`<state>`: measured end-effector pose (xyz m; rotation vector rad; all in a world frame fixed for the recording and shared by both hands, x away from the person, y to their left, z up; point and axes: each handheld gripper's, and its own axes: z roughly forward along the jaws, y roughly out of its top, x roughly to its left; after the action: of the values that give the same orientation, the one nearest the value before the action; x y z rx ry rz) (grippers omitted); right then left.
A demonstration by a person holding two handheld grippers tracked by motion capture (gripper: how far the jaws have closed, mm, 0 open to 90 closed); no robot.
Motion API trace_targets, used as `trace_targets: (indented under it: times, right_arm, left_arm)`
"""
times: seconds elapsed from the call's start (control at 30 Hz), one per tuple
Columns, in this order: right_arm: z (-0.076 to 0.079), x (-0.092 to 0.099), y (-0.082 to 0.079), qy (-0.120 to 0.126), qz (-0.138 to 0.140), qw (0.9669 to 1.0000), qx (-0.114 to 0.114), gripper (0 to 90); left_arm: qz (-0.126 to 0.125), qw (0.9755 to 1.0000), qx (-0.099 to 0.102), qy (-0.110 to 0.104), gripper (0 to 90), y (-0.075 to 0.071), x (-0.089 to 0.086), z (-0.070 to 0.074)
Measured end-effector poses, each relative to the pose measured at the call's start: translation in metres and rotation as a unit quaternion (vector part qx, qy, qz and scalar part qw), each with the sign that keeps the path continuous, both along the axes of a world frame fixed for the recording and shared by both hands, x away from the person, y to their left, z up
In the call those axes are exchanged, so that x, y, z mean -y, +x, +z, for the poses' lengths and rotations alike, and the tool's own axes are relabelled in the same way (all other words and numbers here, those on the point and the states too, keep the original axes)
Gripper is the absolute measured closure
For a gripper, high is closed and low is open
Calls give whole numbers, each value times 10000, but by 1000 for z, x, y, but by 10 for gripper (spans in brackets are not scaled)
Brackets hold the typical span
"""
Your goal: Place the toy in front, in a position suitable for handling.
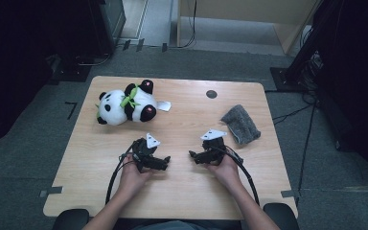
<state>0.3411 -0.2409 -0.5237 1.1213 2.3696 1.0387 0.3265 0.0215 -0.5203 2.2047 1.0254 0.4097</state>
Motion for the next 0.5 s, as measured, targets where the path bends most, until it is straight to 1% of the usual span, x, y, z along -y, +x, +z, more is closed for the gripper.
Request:
trace_targets:
  times: [0.5]
  right_arm:
    - [0,0,0,2,-4,10000,-2,85]
  left_arm:
    - [-197,9998,3,0,0,2,-2,0]
